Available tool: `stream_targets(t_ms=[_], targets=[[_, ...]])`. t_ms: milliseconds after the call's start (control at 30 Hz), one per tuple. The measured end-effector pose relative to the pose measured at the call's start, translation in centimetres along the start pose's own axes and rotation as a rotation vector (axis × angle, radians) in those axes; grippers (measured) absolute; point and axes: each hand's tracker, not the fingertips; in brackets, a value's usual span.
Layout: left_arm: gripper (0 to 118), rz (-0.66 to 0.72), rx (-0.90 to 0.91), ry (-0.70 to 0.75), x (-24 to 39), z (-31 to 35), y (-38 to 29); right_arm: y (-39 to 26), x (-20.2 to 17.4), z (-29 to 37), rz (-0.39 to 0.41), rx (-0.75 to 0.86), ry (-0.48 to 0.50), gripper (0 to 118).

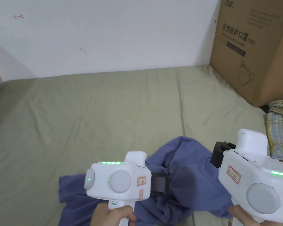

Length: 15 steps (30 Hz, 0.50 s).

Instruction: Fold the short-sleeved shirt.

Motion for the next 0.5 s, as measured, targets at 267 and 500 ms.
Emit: stream_targets(t_ms=[267, 500], targets=[[0, 0.041, 0.066, 0.157, -4.2, 5.7, -1.4, -0.8, -1.6, -0.4, 0.034, -0.029, 0.036, 1], [0, 0.163, -0.007, 0.172, -8.6, 6.1, -6.5, -2.6, -3.1, -2.1, 0.067, -0.103, 0.059, 1]])
